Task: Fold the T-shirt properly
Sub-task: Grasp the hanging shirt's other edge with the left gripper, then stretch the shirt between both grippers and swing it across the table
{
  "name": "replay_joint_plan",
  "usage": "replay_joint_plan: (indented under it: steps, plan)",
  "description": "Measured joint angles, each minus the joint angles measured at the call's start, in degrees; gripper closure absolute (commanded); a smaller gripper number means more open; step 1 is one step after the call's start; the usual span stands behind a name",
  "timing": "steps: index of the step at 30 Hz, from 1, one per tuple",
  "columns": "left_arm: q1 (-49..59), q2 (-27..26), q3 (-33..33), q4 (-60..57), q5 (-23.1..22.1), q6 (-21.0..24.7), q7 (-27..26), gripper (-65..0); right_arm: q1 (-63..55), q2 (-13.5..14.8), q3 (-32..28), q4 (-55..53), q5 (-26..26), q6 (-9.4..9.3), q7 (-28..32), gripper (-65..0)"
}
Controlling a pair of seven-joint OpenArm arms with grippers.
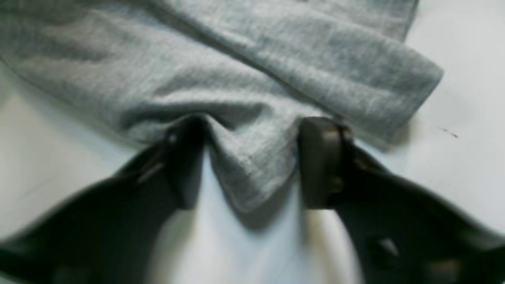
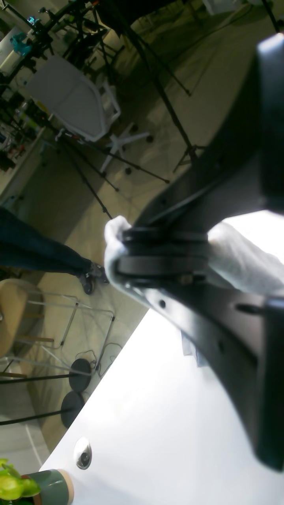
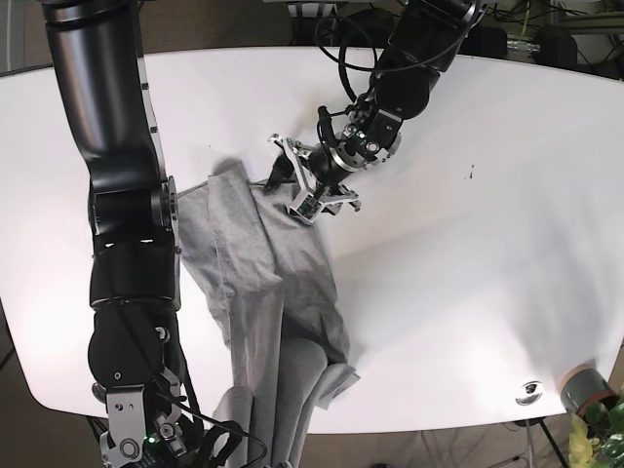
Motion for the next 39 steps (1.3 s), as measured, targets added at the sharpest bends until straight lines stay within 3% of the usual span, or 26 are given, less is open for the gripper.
replay_joint_plan:
  steps: [1,2,9,17,21,27,32,39]
  plan:
    - [-0.13,0.0,0.0,-0.46,-0.02,-0.02,-0.59,-2.8,0.0,0.0,0.02,0.0,0.02,0.0,0.0,-2.1]
    - [-0.31,-0.02,-0.02,-1.01,-0.22,0.0,-1.05,0.0,0.0,0.0,0.02,0.0,-0.04,-0.02,-0.02,-2.1]
    - [-0.98,-0.68,-2.03,-2.21,-1.55,-1.49,-0.79,0.0,0.0,0.92,0.04,0.0,0.02,0.02,0.04,-2.1]
    - [1.03,-5.16,-14.93,6.6,0.94,0.42,5.7,0.0,0.09,3.82,0.26,-2.27,-0.22,-0.68,1.7,-2.1]
    - [2.12,-9.03,-18.97,13.42,0.9,-0.35,11.41,0.0,-0.02,5.14,0.22,-4.83,0.15,-0.33,3.15,-2.1]
    - [0.92,-12.7,-26.43,23.19,0.13,-0.72,12.31,0.0,-0.33,8.0,0.22,-8.35,-0.17,-0.66,6.05,-2.1]
    - [-1.64,-13.55,-36.2,26.21,0.57,-7.78,20.0,0.0,0.44,10.12,0.28,-11.89,-0.22,-0.7,9.01,-2.1]
    - [-13.81,-13.73,-48.78,27.93,0.92,-15.5,28.68,0.0,3.15,12.35,0.22,-12.63,0.0,-0.46,9.09,-2.1]
